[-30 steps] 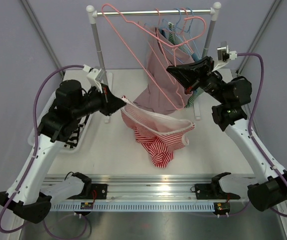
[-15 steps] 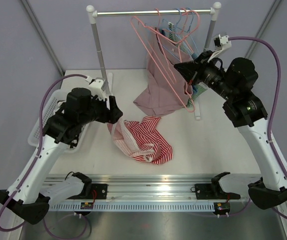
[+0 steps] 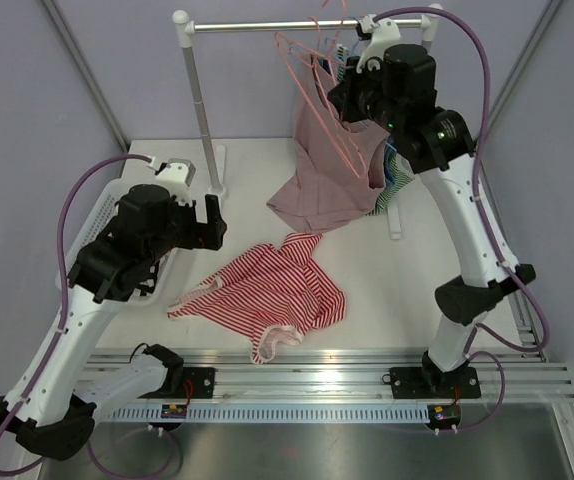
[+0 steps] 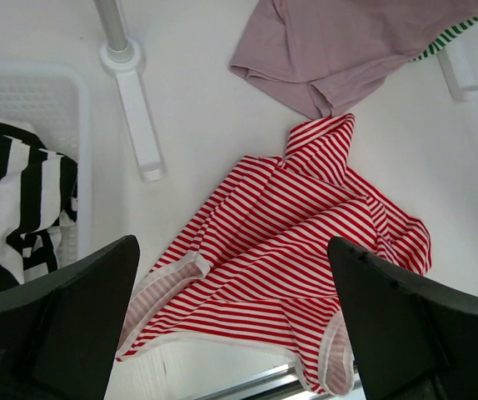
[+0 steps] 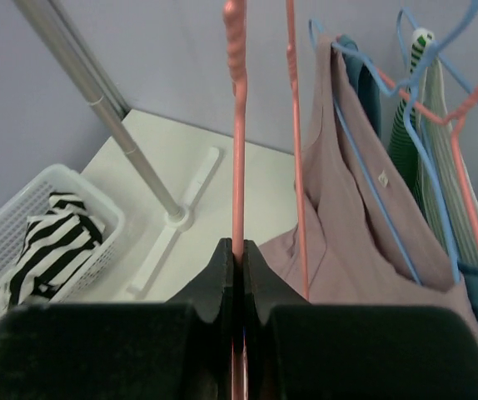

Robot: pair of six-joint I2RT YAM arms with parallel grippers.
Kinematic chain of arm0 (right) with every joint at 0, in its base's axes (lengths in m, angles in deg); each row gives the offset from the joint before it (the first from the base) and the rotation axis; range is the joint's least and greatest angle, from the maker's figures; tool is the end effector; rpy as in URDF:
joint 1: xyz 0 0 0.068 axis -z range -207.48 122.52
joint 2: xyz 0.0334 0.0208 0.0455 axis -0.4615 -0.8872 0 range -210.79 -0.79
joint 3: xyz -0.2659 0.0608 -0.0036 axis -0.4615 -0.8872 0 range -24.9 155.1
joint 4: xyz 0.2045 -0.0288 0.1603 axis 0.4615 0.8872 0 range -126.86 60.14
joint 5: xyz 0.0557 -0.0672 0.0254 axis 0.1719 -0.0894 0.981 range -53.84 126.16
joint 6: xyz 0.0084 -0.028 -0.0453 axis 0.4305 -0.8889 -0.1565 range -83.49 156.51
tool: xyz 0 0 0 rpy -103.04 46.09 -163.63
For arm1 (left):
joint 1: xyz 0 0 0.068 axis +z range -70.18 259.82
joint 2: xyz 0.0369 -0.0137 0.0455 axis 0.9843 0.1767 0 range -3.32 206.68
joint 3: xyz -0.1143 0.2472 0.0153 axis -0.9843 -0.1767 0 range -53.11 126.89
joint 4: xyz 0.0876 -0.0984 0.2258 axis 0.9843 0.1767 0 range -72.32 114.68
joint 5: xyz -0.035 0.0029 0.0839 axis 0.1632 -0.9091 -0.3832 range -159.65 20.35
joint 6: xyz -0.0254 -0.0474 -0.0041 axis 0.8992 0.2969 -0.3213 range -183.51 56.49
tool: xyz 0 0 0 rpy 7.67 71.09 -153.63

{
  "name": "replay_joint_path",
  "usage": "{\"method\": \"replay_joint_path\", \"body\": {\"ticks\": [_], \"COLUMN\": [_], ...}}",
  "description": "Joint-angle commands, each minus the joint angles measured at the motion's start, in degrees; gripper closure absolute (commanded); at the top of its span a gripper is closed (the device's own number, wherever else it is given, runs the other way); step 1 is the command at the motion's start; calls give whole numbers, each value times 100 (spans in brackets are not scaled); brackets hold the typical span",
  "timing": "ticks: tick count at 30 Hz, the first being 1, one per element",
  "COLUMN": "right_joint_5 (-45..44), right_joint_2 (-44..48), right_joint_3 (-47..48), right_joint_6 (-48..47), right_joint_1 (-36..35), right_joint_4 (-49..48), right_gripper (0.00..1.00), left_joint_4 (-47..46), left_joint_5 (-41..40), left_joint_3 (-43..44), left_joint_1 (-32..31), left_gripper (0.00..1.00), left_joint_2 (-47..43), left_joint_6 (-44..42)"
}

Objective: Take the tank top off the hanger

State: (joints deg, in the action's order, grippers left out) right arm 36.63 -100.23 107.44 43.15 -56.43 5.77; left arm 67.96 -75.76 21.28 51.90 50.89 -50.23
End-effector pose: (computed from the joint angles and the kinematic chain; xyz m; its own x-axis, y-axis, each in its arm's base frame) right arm 0.3012 0.1670 0.5389 -0.2037 0.0193 -0.9788 -0.4708 0.8747 0.1152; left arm 0.1516 -0.0761 0.4135 -0.5197 0.0169 -0.8542 0.2721 0.9510 -0.1468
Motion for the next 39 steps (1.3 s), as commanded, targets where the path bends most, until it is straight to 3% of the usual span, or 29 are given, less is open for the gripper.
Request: {"method": "replay_joint_path", "body": {"ticks": [1,4,12,21,22,25,26,28,29,32,33,39], "right_joint_5": [-898,-1267,-1567,-1568,-1515,-1375,-1305,-1076,-971,-637,-497,109], "right_joint_2": [-768,-1358,-2298,-2308,-2265,-1922,-1800,-1343,-1150,-289,166,1802], "right_joint_3": [1395,1996,2489,2165,2104,1806,1700,1174,937,-205,-739,-2586], "right_joint_6": [-408,-531,-794,-778,-752,-699,-533,-400,-295,-128,-75,-22], "right_joint_1": [-225,-322,-392,-445,-454,-489,-498,-498,-498,-498,-498,-489], "right_joint_4": [456,378,-229,-370,-370,-361,-335,-308,-360,-640,-703,-1178], "right_gripper": [100,100,100,98,83,67,55,41,26,10,1,1], "left_joint_4": [-54,-45,34,-132,-220,-352,-431,-789,-931,-1529,-1817,-2312], "left_joint_5": [-566,-690,-725,-707,-760,-1076,-1137,-1182,-1165,-989,-919,-848], "left_joint_3": [-64,-65,-56,-214,-258,-372,-434,-705,-811,-1232,-1312,-1568], "left_joint_1": [-11,-11,-29,-371,-494,-1030,-1153,-1391,-1452,-1681,-1803,-2243], "left_gripper": [1,1,1,1,1,1,1,1,1,1,1,1], "left_joint_2": [-157,-157,-139,62,202,597,721,1036,1151,1642,1793,2925], "left_joint_6": [-133,-124,-89,367,447,851,948,1211,1282,1423,1423,1484]}}
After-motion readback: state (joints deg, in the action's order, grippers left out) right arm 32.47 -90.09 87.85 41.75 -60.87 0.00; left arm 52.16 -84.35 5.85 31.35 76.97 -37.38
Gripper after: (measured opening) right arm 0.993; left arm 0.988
